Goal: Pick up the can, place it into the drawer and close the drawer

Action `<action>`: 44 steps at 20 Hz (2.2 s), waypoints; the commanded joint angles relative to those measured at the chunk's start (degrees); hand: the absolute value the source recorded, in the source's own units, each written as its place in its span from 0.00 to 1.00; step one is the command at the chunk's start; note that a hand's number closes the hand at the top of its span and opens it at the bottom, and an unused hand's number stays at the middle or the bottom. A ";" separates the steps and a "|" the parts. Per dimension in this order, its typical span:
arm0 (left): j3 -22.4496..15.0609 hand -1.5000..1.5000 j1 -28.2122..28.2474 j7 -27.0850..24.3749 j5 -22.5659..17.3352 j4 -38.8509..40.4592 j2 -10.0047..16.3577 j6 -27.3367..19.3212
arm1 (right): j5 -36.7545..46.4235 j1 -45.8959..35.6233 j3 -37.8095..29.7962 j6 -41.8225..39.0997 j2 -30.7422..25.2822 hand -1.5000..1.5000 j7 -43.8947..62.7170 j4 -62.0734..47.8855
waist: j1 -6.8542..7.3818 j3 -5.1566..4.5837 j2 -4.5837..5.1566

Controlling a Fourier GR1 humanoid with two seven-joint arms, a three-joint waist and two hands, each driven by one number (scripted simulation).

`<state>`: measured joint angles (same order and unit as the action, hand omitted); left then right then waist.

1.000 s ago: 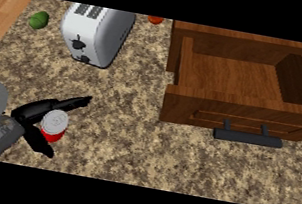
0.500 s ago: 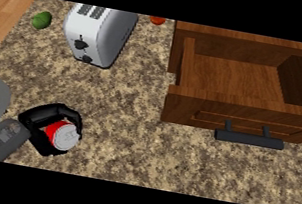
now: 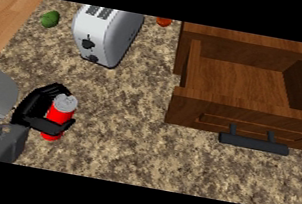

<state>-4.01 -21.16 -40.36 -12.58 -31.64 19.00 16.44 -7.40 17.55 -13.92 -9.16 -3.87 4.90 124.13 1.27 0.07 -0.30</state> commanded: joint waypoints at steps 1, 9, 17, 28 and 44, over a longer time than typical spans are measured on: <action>6.88 1.00 -1.38 4.87 -6.56 -2.73 -6.25 -12.09 | -0.79 1.25 0.96 -0.19 1.13 0.00 0.43 2.26 | -0.33 0.10 -0.41; 0.86 1.00 4.13 22.66 -4.49 -31.81 -7.97 -21.85 | -0.40 0.66 -0.99 -0.97 1.45 0.00 -2.86 -0.27 | -0.69 0.03 -0.08; -4.24 1.00 -2.92 36.77 1.63 -45.73 -9.83 -30.31 | -0.60 1.95 -1.28 -2.10 1.46 0.00 -1.07 2.27 | -1.36 -0.03 0.11; -6.71 1.00 -23.70 53.83 8.94 -43.61 -15.80 -37.13 | -1.75 1.75 -3.17 -2.63 1.58 0.00 -0.89 1.70 | -2.28 -0.02 0.26; -5.94 1.00 -48.65 55.17 6.46 -23.53 -18.99 -44.13 | 3.10 2.82 3.39 -0.46 3.78 0.00 -0.73 3.98 | -2.98 -0.03 0.49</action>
<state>-11.23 -64.20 16.02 -4.40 -60.97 0.18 -26.98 -5.97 17.53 -14.23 -10.75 -1.39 5.91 126.80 -1.33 0.03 0.11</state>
